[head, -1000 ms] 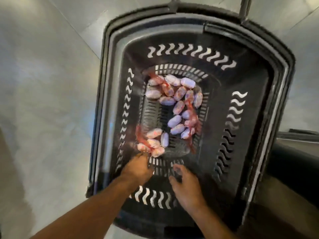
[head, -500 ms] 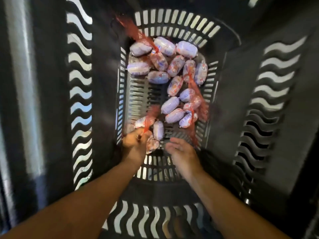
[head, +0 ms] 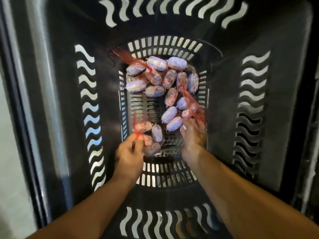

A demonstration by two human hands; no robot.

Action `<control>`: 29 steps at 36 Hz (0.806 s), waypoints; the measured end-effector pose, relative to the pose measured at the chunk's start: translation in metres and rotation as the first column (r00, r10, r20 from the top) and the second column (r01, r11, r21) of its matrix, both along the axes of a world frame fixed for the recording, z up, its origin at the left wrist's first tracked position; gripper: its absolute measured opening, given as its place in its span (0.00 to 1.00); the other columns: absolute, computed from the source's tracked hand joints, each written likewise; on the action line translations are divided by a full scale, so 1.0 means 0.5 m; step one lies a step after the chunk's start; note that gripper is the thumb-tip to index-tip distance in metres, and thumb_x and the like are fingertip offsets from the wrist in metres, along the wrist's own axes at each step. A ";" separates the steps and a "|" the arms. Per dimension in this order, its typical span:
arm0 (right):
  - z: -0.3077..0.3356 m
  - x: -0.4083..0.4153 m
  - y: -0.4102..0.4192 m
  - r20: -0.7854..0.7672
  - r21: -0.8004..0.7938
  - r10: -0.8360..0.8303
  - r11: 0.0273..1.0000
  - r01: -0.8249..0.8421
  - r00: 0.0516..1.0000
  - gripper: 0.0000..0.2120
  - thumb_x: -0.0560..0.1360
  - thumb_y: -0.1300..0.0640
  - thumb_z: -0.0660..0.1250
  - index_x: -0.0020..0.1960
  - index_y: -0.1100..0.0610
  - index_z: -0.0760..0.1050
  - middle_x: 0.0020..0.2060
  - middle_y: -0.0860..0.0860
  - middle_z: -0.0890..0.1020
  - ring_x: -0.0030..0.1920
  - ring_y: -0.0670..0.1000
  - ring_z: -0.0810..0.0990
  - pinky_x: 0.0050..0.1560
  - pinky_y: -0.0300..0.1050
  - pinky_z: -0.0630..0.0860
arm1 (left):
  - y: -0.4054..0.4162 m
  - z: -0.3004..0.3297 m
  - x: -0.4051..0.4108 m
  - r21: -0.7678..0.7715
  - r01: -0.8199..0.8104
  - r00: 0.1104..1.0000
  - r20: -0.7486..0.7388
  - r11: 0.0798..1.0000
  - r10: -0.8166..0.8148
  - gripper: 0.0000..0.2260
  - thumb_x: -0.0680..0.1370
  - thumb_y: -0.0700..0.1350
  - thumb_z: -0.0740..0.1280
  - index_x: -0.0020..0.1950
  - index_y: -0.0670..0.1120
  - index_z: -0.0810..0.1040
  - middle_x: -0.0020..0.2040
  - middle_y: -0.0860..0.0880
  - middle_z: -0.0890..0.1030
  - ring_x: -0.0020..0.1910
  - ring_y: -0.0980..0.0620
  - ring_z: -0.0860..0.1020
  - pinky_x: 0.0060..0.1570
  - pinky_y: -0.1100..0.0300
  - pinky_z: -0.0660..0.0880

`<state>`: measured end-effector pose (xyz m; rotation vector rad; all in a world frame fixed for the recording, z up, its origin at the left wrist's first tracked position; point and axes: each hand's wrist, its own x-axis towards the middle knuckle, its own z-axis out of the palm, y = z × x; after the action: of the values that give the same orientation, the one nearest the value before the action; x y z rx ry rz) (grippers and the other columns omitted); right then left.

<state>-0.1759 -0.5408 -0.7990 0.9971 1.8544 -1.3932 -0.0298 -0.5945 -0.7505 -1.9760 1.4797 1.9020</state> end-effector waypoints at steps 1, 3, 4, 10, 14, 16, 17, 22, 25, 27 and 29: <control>-0.007 0.001 0.000 -0.067 0.035 0.052 0.998 -0.049 0.996 0.13 0.75 0.69 0.72 0.58 0.59 0.79 0.54 0.56 0.85 0.59 0.58 0.83 0.57 0.46 0.81 | -0.005 -0.005 -0.005 0.017 -0.028 1.000 -0.002 0.999 0.028 0.10 0.84 0.43 0.61 0.50 0.49 0.82 0.48 0.51 0.86 0.48 0.56 0.84 0.44 0.67 0.78; -0.014 0.004 -0.002 -0.174 0.052 0.170 0.985 -0.164 0.970 0.10 0.75 0.67 0.73 0.50 0.54 0.79 0.46 0.48 0.84 0.54 0.53 0.83 0.50 0.37 0.80 | -0.007 -0.015 -0.011 0.035 -0.070 0.998 -0.002 0.997 0.070 0.10 0.84 0.44 0.61 0.51 0.53 0.82 0.49 0.51 0.86 0.49 0.56 0.84 0.45 0.65 0.79; -0.019 0.006 -0.005 -0.210 0.043 0.222 0.975 -0.218 0.952 0.10 0.75 0.66 0.73 0.50 0.53 0.79 0.47 0.49 0.84 0.54 0.52 0.83 0.51 0.36 0.79 | -0.005 -0.019 -0.012 0.038 -0.083 0.997 -0.005 0.996 0.083 0.10 0.84 0.45 0.61 0.51 0.54 0.82 0.48 0.52 0.86 0.48 0.57 0.84 0.43 0.67 0.79; -0.045 0.015 -0.007 -0.290 0.183 0.478 0.878 -0.442 0.829 0.09 0.76 0.60 0.74 0.56 0.59 0.84 0.53 0.52 0.85 0.57 0.53 0.82 0.60 0.43 0.78 | 0.016 -0.024 -0.006 0.011 -0.034 0.999 -0.003 0.999 0.034 0.11 0.84 0.43 0.62 0.48 0.48 0.83 0.45 0.50 0.86 0.45 0.55 0.84 0.44 0.65 0.78; -0.042 -0.010 -0.009 -0.341 0.230 0.481 0.876 -0.425 0.808 0.07 0.77 0.58 0.74 0.53 0.58 0.83 0.54 0.54 0.84 0.54 0.51 0.80 0.46 0.24 0.73 | 0.015 -0.020 -0.007 0.011 -0.031 0.999 0.013 0.999 0.031 0.12 0.84 0.44 0.61 0.47 0.44 0.82 0.45 0.48 0.86 0.46 0.51 0.84 0.48 0.58 0.79; -0.038 -0.024 -0.012 -0.352 0.221 0.454 0.890 -0.399 0.819 0.09 0.78 0.58 0.73 0.54 0.63 0.83 0.53 0.58 0.84 0.53 0.52 0.81 0.45 0.24 0.73 | 0.012 -0.015 -0.010 0.012 -0.024 1.000 0.015 1.000 0.024 0.12 0.84 0.44 0.61 0.46 0.43 0.82 0.45 0.46 0.85 0.48 0.48 0.83 0.51 0.54 0.81; -0.034 -0.028 -0.015 -0.352 0.191 0.430 0.902 -0.386 0.831 0.09 0.78 0.59 0.72 0.54 0.65 0.83 0.52 0.58 0.84 0.52 0.51 0.80 0.44 0.25 0.74 | 0.010 -0.014 -0.013 0.010 -0.026 1.000 0.011 1.000 0.026 0.12 0.84 0.43 0.61 0.47 0.42 0.81 0.46 0.45 0.85 0.49 0.46 0.83 0.53 0.52 0.81; -0.016 -0.020 -0.012 -0.302 0.201 0.604 0.797 -0.570 0.738 0.12 0.82 0.52 0.66 0.50 0.61 0.80 0.47 0.55 0.84 0.49 0.54 0.80 0.49 0.39 0.77 | 0.005 -0.005 -0.022 0.023 -0.034 0.999 0.010 0.999 0.034 0.12 0.84 0.42 0.61 0.47 0.51 0.81 0.50 0.43 0.85 0.52 0.43 0.83 0.58 0.47 0.80; 0.003 0.011 0.020 -0.237 0.183 0.710 0.703 -0.688 0.663 0.11 0.84 0.54 0.62 0.52 0.60 0.79 0.50 0.56 0.84 0.53 0.56 0.82 0.57 0.55 0.78 | 0.007 0.004 -0.011 0.040 0.002 1.000 0.030 0.999 -0.003 0.11 0.84 0.44 0.61 0.49 0.55 0.81 0.51 0.49 0.85 0.54 0.50 0.83 0.60 0.48 0.79; 0.023 0.032 0.052 -0.184 0.183 0.750 0.661 -0.728 0.635 0.09 0.84 0.55 0.62 0.54 0.57 0.78 0.52 0.55 0.84 0.55 0.55 0.82 0.57 0.53 0.79 | 0.009 0.012 -0.002 0.027 0.033 0.998 0.048 0.999 -0.034 0.10 0.84 0.44 0.61 0.53 0.50 0.83 0.52 0.49 0.85 0.54 0.49 0.82 0.60 0.51 0.78; 0.051 0.049 0.087 -0.144 0.183 0.752 0.659 -0.730 0.643 0.07 0.84 0.55 0.62 0.52 0.53 0.78 0.51 0.53 0.83 0.52 0.52 0.81 0.49 0.40 0.78 | 0.012 0.028 0.009 -0.031 0.063 0.995 0.084 0.998 -0.060 0.11 0.84 0.45 0.61 0.55 0.45 0.83 0.48 0.51 0.85 0.51 0.52 0.82 0.56 0.64 0.77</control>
<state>-0.1514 -0.4975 -0.7732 0.0397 2.1461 -0.8940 -0.0254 -0.5886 -0.7366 -1.9725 1.5421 1.7599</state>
